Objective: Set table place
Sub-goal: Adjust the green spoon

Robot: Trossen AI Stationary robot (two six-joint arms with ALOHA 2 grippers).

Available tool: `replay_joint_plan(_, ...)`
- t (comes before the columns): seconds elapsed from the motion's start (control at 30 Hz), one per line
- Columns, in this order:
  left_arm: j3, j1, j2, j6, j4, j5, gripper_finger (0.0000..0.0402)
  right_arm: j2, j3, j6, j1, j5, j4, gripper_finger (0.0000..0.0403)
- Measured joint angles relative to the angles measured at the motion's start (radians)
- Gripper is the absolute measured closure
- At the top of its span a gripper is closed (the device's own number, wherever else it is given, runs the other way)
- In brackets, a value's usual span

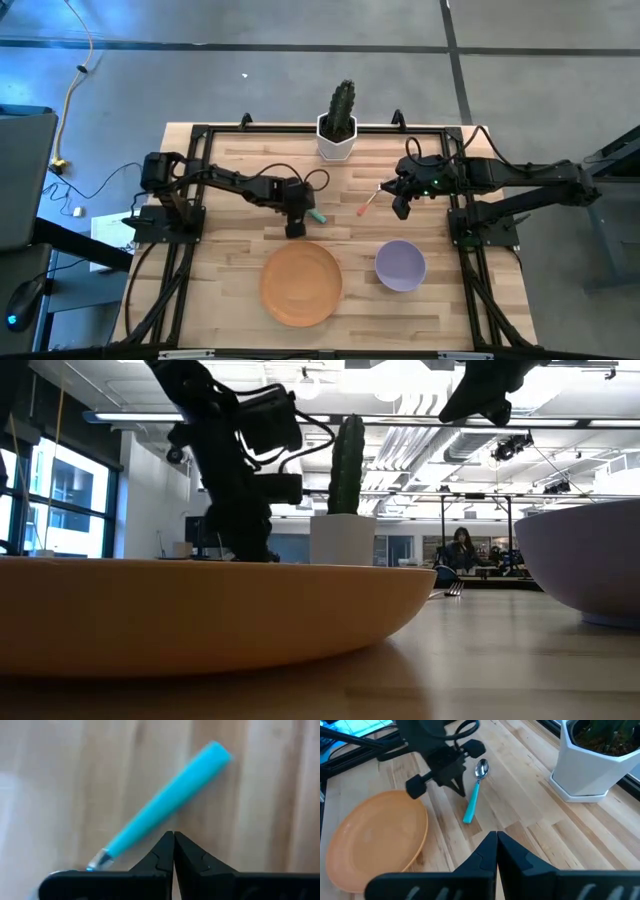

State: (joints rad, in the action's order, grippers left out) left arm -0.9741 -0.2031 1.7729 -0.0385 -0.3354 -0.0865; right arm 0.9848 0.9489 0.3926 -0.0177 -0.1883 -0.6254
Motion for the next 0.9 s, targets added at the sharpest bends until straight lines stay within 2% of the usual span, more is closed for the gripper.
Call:
replay_joint_plan(0.27, 0.000, -0.077, 0.000, 0.006, 0.018, -0.017, 0.0401, 0.000, 0.000, 0.000, 0.000, -0.003, 0.000, 0.0403)
replay_joint_plan(0.37, 0.000, -0.081, -0.008, 0.006, 0.035, 0.015, 0.0402, 0.000, 0.000, -0.006, 0.000, -0.003, -0.004, 0.0403)
replay_joint_plan(0.6, -0.016, 0.020, -0.037, 0.074, -0.045, 0.068, 0.0401, 0.000, 0.000, -0.008, -0.002, -0.004, -0.019, 0.0403)
replay_joint_plan(0.73, -0.011, 0.059, -0.010, 0.083, -0.098, 0.018, 0.0401, 0.000, 0.000, -0.008, -0.002, -0.005, -0.022, 0.0403)
replay_joint_plan(0.9, -0.013, 0.045, 0.032, 0.076, -0.026, 0.007, 0.0401, 0.000, 0.000, -0.007, -0.002, -0.005, -0.020, 0.0403)
